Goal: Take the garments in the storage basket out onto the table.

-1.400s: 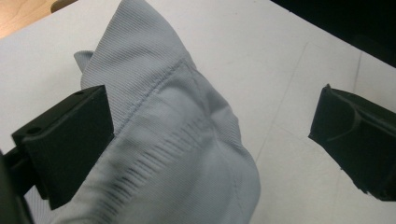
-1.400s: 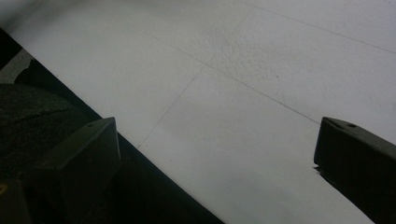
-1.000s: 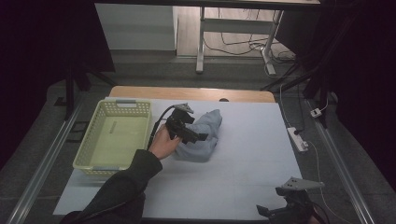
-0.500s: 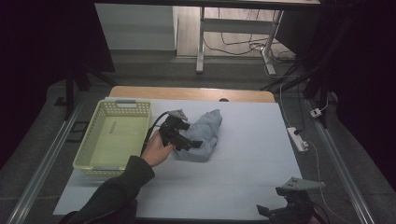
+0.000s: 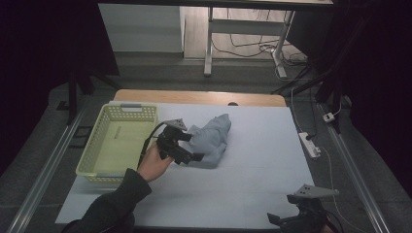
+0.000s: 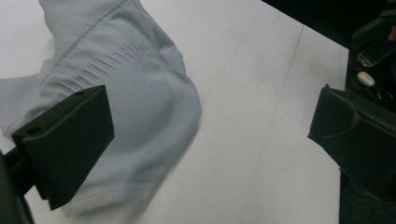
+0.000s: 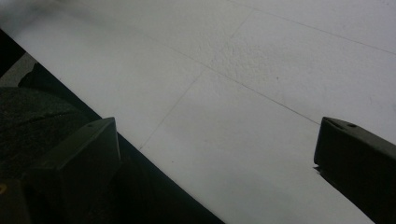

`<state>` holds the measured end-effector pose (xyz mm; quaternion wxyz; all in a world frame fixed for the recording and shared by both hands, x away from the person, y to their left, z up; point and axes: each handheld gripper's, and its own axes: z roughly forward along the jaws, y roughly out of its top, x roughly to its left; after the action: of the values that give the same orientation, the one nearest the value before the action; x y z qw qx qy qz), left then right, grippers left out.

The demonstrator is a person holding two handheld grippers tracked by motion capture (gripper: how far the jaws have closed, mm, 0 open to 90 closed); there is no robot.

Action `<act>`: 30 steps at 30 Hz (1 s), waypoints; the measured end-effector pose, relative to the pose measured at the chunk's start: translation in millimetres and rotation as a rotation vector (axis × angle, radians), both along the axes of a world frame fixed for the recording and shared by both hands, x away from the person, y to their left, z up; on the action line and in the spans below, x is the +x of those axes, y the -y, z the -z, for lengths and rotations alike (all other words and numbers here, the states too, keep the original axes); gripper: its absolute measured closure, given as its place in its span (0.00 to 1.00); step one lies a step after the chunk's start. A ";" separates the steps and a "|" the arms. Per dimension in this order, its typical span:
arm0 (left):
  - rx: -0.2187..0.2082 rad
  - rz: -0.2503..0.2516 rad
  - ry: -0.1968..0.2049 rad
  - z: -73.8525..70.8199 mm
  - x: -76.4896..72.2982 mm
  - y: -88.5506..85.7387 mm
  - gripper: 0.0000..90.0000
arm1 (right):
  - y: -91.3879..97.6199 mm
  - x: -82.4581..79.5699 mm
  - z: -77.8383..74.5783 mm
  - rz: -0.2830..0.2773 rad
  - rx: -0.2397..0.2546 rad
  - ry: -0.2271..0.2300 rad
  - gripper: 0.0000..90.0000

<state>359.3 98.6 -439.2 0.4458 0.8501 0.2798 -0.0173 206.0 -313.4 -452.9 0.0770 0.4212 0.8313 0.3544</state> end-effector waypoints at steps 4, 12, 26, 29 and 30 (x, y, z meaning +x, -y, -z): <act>0.005 -0.003 0.012 -2.0 -7.9 -5.4 0.00 | 0.0 0.0 0.0 0.000 0.000 0.000 0.00; 0.016 -0.018 0.028 -2.4 -23.5 -17.8 0.00 | -0.3 -0.2 -0.1 -0.001 -0.001 0.001 0.00; 0.004 -0.079 0.036 -3.4 -52.3 -46.6 0.00 | -0.9 -0.3 0.0 -0.004 -0.006 0.003 0.00; -0.010 -0.096 0.032 -2.9 -58.5 -55.5 0.00 | -0.9 -0.3 -0.1 -0.004 -0.006 0.003 0.00; -0.017 -0.104 0.033 -2.6 -60.7 -58.8 0.00 | -1.0 -0.3 -0.1 -0.004 -0.006 0.003 0.00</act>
<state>298.6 157.4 -436.6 0.4580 0.8307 0.3161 0.0173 205.7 -312.4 -452.8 0.0789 0.4187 0.8331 0.3526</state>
